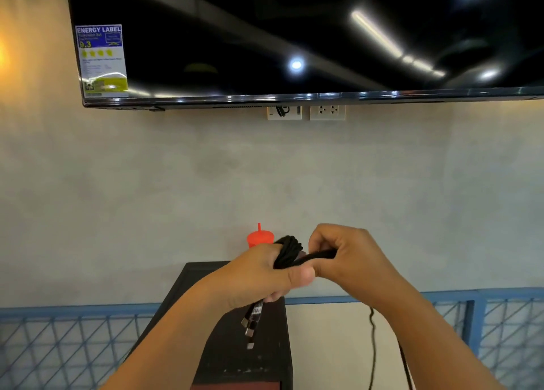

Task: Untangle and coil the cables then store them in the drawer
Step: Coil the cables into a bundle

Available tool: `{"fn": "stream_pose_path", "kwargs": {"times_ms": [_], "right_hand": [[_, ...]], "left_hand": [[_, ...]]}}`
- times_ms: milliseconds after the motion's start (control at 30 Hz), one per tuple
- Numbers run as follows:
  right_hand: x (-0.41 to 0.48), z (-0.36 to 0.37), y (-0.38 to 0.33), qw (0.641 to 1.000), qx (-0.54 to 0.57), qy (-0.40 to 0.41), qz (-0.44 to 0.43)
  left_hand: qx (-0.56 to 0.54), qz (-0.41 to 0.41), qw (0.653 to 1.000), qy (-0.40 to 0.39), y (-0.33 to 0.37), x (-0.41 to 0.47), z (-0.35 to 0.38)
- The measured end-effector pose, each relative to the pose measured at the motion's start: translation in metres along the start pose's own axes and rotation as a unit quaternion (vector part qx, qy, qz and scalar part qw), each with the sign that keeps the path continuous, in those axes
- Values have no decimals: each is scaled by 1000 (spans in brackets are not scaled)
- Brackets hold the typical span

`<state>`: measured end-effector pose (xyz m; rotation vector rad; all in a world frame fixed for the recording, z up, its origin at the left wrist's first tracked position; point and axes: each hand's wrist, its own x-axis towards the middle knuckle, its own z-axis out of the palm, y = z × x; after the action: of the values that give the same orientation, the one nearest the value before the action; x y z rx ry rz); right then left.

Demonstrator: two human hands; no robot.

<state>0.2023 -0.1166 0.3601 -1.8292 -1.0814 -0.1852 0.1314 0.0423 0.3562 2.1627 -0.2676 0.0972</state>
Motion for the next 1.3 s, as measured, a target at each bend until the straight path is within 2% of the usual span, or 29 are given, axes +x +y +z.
{"fn": "stream_pose_path", "kwargs": {"times_ms": [167, 300, 467, 533, 667, 767, 867, 1067, 1167, 1300], "right_hand": [[3, 5, 1, 999, 25, 4, -21], [8, 9, 9, 998, 33, 1, -55], [7, 18, 10, 999, 43, -16, -29], [7, 21, 10, 999, 39, 9, -16], [10, 23, 13, 998, 1, 67, 16], [10, 23, 13, 997, -21, 63, 34], [9, 27, 7, 998, -13, 50, 26], [8, 26, 4, 1000, 0, 9, 24], [8, 27, 7, 997, 73, -8, 25], [7, 25, 16, 985, 171, 20, 21]], "left_hand": [[-143, 30, 987, -72, 6, -5, -5], [-282, 54, 953, -97, 4, -6, -9], [-382, 86, 904, -171, -2, -2, -13], [-387, 77, 907, -145, -2, -1, -9], [-300, 35, 952, 59, 0, 2, -1], [-258, 14, 960, 103, 2, 2, 0], [-300, -2, 951, 71, 2, -2, -4], [-438, -5, 898, -33, -11, -5, -5], [-455, 17, 884, -107, -14, -7, -4], [-486, 60, 861, -139, -11, -6, -1]]}}
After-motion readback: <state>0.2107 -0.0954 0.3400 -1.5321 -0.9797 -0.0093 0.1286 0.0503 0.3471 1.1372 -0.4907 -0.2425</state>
